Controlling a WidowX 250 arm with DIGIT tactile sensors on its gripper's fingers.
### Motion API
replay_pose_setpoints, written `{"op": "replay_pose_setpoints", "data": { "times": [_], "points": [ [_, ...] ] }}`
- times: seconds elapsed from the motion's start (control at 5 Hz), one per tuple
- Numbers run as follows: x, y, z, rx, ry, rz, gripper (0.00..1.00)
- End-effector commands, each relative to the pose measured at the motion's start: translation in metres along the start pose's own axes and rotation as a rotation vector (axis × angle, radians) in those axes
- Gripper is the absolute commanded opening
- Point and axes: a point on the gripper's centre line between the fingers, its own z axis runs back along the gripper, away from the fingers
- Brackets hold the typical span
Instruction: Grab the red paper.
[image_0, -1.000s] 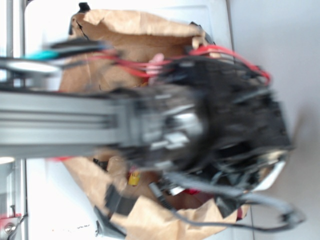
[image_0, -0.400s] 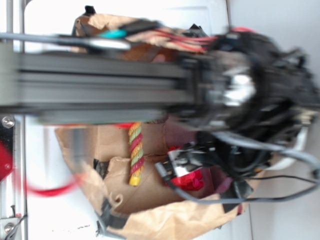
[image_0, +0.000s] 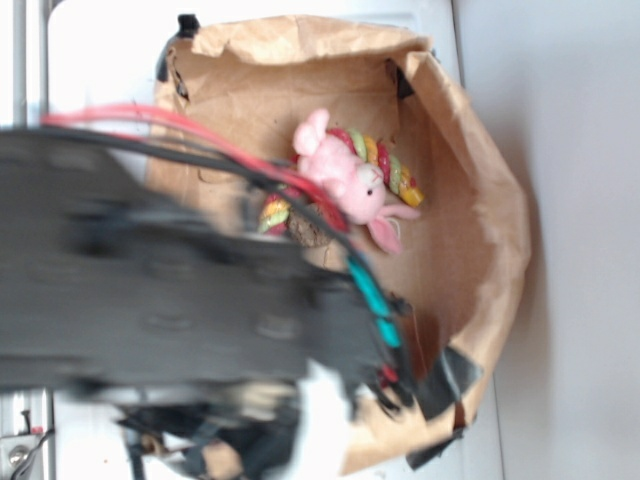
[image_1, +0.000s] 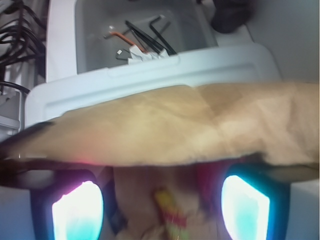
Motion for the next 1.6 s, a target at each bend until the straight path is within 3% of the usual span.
{"op": "replay_pose_setpoints", "data": {
  "times": [0.0, 0.6, 1.4],
  "points": [
    [0.010, -0.007, 0.011, 0.034, -0.019, -0.039, 1.00],
    [0.003, 0.002, 0.019, 0.038, -0.024, 0.031, 1.00],
    [-0.060, 0.044, 0.031, 0.071, 0.020, 0.157, 1.00]
  ]
}}
